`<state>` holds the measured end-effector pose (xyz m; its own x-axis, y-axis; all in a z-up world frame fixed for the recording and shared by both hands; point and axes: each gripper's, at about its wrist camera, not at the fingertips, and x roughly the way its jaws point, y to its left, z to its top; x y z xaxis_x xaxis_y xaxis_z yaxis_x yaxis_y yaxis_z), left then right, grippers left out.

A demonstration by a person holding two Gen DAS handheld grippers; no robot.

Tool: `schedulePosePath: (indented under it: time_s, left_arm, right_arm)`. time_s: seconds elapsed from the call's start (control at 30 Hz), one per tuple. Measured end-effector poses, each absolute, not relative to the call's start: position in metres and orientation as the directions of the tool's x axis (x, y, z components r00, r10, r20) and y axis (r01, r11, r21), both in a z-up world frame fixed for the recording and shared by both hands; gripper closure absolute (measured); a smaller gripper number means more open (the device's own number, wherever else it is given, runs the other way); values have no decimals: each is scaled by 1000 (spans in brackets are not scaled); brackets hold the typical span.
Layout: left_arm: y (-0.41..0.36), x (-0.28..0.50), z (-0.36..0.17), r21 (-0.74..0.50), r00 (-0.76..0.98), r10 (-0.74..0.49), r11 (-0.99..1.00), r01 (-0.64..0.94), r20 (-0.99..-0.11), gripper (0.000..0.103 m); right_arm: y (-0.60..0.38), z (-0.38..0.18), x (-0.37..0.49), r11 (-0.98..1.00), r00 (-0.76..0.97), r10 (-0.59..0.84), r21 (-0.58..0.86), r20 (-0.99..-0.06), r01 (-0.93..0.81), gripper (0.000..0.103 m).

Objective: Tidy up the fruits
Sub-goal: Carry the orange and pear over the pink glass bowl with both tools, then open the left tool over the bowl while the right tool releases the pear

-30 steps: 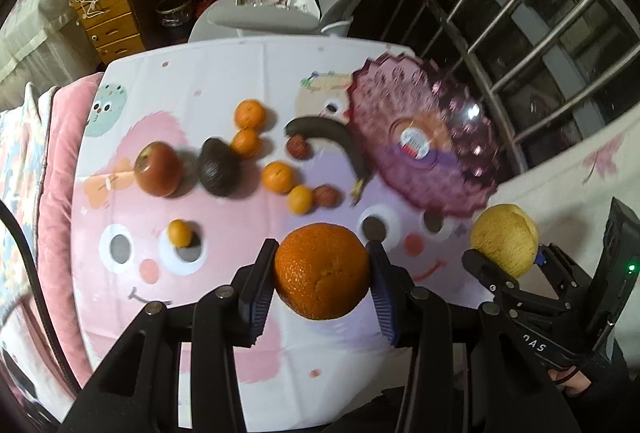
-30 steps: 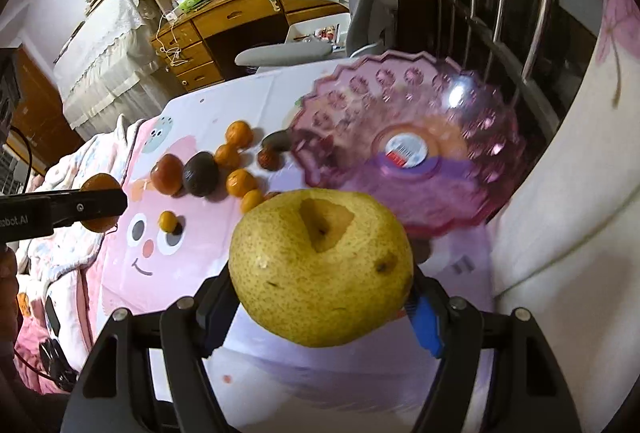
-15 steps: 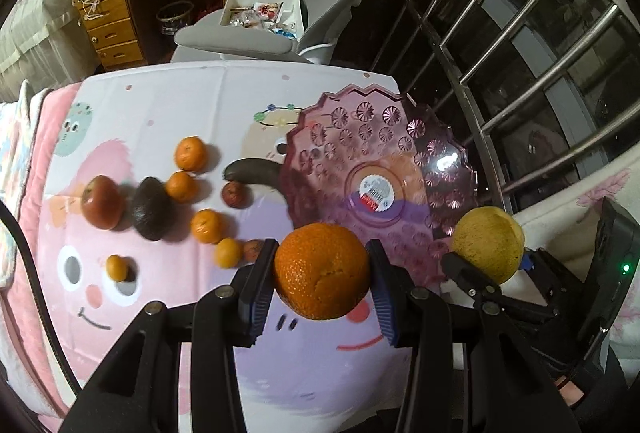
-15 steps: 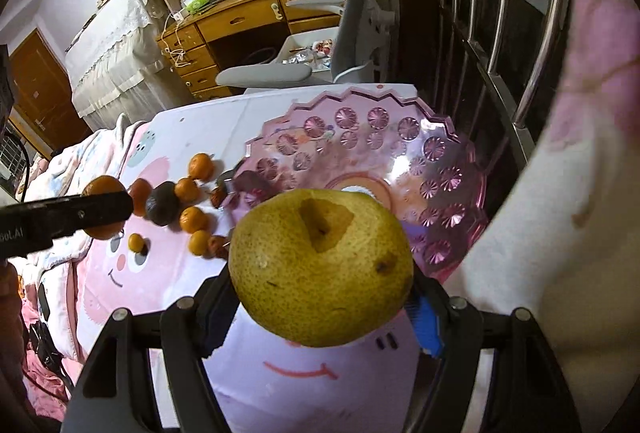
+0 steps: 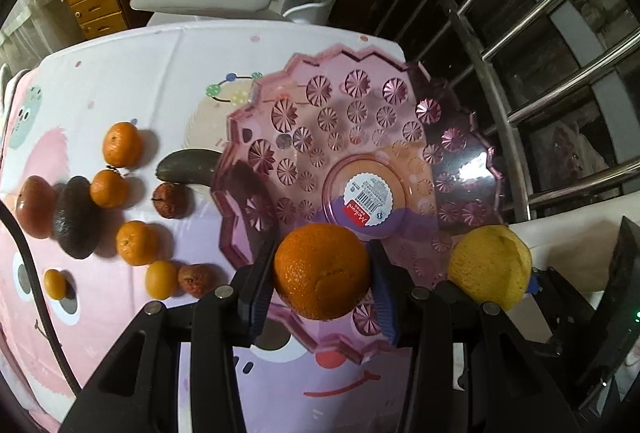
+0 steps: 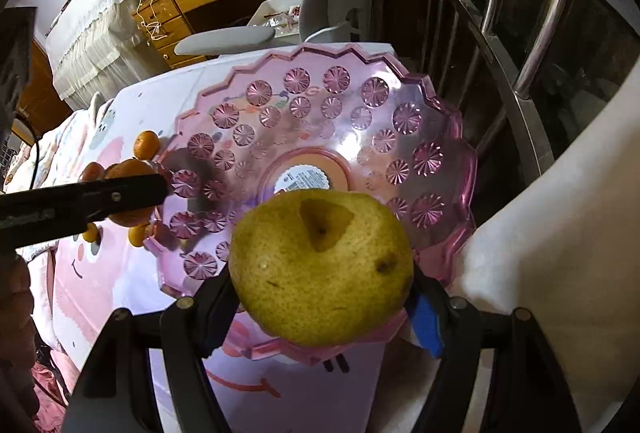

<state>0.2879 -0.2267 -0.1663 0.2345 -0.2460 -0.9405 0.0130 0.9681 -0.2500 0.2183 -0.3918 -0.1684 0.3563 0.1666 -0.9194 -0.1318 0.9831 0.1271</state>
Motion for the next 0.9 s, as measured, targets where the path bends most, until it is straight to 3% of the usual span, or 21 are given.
schedulePosePath:
  time_s: [0.27,0.4,0.73,0.9]
  left_arm:
    - [-225,290,-181,-254,218,-245,967,-14,-945,58]
    - [-219,289,-177,-257,240,-244,966,-26,-940,42]
    - [-204,279,-168,-249,258,-226,967,-57,-939,41]
    - [-191,268,-163,-249,269,-219,965,-81,-938,41]
  right_arm:
    - [-389,-177,219,982,333,166,124,-928,-143,29]
    - [-389,-177,219,981,335,173,133,-926,-139,28]
    - [-390,-183,217,985,311,161,132,-937,-113,28]
    - [-391,-174,214,984,359,174,149,-917,-96,23]
